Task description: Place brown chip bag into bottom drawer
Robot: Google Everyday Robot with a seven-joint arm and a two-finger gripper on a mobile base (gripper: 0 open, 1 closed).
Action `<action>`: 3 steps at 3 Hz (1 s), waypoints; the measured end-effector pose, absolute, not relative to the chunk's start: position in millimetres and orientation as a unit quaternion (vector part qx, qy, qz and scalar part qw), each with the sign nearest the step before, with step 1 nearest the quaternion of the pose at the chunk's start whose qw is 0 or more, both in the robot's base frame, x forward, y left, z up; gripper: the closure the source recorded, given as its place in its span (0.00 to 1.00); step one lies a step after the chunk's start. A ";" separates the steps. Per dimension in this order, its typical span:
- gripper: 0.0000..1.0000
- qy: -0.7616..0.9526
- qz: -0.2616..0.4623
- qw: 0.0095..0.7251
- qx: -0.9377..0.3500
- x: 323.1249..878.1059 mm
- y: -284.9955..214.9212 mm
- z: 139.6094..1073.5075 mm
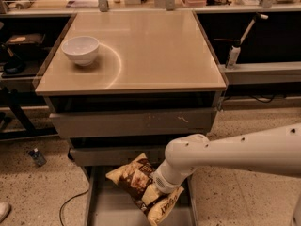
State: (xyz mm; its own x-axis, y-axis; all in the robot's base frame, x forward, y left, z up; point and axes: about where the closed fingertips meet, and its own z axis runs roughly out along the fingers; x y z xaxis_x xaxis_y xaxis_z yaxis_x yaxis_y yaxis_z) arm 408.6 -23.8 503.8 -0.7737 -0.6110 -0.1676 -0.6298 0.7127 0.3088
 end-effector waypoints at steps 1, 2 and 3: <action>1.00 0.926 0.182 0.019 -0.331 405.0 -22.0 495.0; 1.00 0.922 0.196 0.014 -0.334 403.9 -14.2 480.9; 1.00 0.922 0.215 0.000 -0.324 398.0 4.4 431.8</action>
Offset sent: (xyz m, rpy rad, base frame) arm -0.0099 0.0190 -0.0498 0.0616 0.0794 0.0167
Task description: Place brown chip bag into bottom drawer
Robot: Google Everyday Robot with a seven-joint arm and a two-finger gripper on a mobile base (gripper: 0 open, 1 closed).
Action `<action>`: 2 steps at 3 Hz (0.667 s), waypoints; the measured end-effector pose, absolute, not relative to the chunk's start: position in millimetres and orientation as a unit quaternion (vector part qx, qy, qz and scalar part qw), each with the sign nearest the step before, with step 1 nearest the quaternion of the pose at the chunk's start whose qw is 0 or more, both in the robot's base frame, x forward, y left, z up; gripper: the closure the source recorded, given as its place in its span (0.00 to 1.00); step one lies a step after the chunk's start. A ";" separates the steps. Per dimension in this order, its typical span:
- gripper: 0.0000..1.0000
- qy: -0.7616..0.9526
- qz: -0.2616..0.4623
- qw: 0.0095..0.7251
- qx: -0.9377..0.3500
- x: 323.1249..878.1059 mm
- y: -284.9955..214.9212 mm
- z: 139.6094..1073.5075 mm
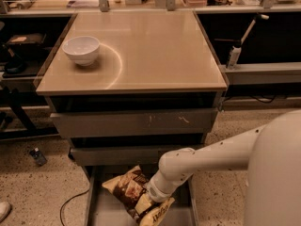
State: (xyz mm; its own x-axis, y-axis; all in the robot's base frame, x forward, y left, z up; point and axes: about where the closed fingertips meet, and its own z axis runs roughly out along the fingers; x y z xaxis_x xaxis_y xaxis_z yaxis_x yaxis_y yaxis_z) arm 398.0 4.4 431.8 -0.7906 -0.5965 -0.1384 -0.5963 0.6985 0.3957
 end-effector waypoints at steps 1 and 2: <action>1.00 -0.925 -0.231 -0.011 0.302 417.0 30.1 367.4; 1.00 -0.925 -0.231 -0.011 0.302 417.0 30.1 367.3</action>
Offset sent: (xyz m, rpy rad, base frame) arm 0.0346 0.0363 -0.0904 0.0519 -0.0130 -0.0695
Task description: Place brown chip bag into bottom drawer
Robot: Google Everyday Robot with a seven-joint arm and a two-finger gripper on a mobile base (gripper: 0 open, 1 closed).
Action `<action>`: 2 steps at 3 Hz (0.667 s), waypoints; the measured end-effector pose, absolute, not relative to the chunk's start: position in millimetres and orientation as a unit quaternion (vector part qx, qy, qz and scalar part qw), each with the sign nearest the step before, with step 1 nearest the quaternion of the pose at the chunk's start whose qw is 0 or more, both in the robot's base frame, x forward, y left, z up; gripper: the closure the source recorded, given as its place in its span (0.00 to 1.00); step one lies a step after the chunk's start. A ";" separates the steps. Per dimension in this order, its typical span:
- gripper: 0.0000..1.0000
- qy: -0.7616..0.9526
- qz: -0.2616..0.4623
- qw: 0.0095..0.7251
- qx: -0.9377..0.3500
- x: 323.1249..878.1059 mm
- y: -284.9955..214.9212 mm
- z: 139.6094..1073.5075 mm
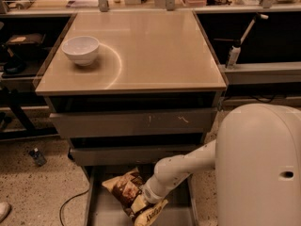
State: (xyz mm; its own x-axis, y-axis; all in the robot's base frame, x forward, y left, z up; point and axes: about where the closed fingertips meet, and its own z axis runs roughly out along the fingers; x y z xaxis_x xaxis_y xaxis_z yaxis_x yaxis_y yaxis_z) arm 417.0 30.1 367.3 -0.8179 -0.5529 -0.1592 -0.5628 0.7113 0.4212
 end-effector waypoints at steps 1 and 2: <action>1.00 0.925 0.243 0.017 -0.292 418.1 44.8 343.5; 1.00 0.928 0.249 0.044 -0.275 432.1 52.6 326.8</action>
Offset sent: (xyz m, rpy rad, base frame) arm 0.0363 0.0305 -0.0582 0.0866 -0.0955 -0.1292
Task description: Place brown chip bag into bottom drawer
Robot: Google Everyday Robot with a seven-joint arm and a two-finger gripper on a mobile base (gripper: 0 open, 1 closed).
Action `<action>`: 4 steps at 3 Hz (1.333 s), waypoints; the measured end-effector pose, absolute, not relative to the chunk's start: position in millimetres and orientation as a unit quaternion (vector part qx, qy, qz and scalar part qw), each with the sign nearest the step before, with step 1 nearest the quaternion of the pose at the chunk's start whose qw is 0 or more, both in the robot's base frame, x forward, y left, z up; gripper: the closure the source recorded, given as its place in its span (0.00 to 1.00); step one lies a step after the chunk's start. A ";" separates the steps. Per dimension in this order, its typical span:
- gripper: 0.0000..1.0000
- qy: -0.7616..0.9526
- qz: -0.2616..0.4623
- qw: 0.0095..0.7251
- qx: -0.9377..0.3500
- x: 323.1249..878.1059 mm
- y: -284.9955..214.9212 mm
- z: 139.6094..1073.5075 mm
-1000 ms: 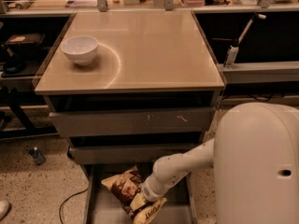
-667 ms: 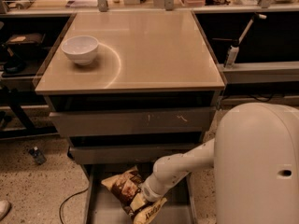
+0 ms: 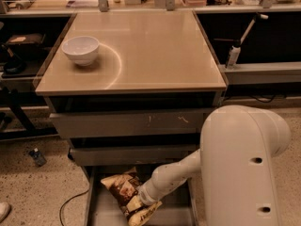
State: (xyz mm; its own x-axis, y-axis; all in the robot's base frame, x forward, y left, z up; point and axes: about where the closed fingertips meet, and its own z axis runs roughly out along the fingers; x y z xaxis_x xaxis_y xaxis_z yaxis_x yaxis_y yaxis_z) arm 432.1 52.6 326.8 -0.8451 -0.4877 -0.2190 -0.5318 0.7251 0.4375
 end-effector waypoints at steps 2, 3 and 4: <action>1.00 0.923 0.270 0.067 -0.267 453.2 71.6 297.5; 1.00 0.924 0.280 0.060 -0.254 459.6 71.4 270.1; 1.00 0.928 0.287 0.049 -0.233 464.0 65.2 240.2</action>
Offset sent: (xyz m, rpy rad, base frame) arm 0.0325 0.0310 -0.0556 0.0853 -0.0143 -0.0284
